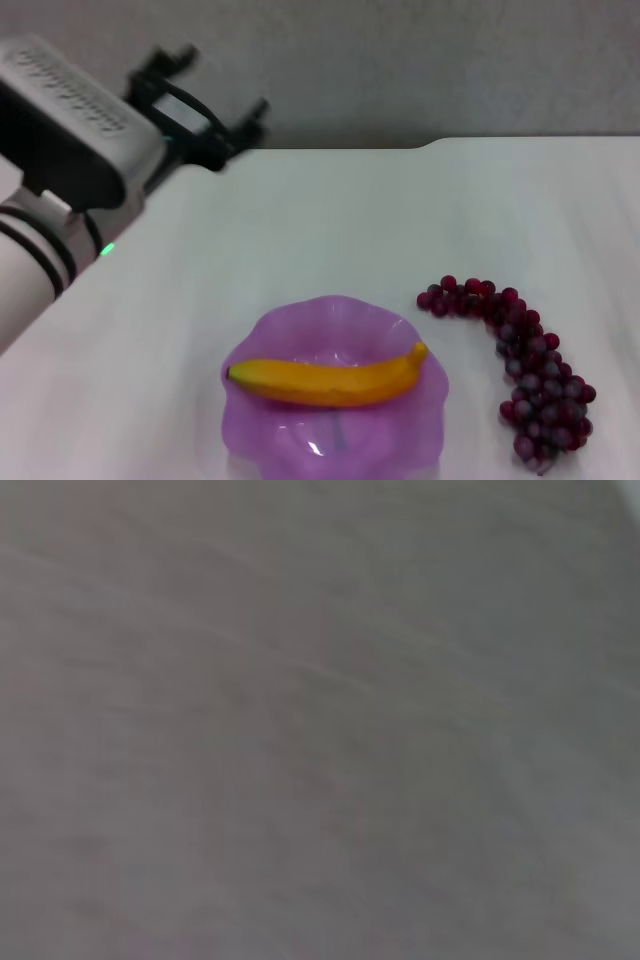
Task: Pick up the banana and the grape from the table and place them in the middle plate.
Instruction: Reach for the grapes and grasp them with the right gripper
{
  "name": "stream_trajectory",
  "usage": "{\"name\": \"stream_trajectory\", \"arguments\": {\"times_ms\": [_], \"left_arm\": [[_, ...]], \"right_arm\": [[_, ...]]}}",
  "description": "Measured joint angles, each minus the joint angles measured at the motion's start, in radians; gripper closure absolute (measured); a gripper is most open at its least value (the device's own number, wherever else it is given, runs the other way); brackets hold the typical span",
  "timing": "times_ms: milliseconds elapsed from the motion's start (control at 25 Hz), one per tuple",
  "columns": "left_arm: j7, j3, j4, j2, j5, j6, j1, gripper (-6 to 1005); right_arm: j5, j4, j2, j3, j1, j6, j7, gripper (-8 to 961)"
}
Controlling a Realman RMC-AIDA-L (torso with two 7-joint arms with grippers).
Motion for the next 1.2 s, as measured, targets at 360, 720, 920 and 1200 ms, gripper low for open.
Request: {"name": "stream_trajectory", "arguments": {"times_ms": [360, 720, 920, 1200], "left_arm": [[-0.282, 0.005, 0.287, 0.018, 0.015, 0.585, -0.009, 115], [-0.816, -0.001, 0.362, 0.189, 0.178, 0.548, -0.05, 115], [-0.829, -0.032, 0.331, 0.19, 0.243, 0.473, -0.014, 115], [-0.824, -0.08, 0.262, 0.16, 0.33, 0.397, 0.037, 115]], "right_arm": [[0.0, -0.002, 0.002, -0.012, 0.001, -0.003, -0.016, 329], [0.0, -0.023, 0.001, -0.025, -0.001, 0.026, -0.017, 330], [0.0, -0.109, -0.002, 0.035, -0.018, 0.223, -0.021, 331], [0.0, -0.397, 0.0, 0.235, -0.073, 0.76, -0.136, 332]]}}
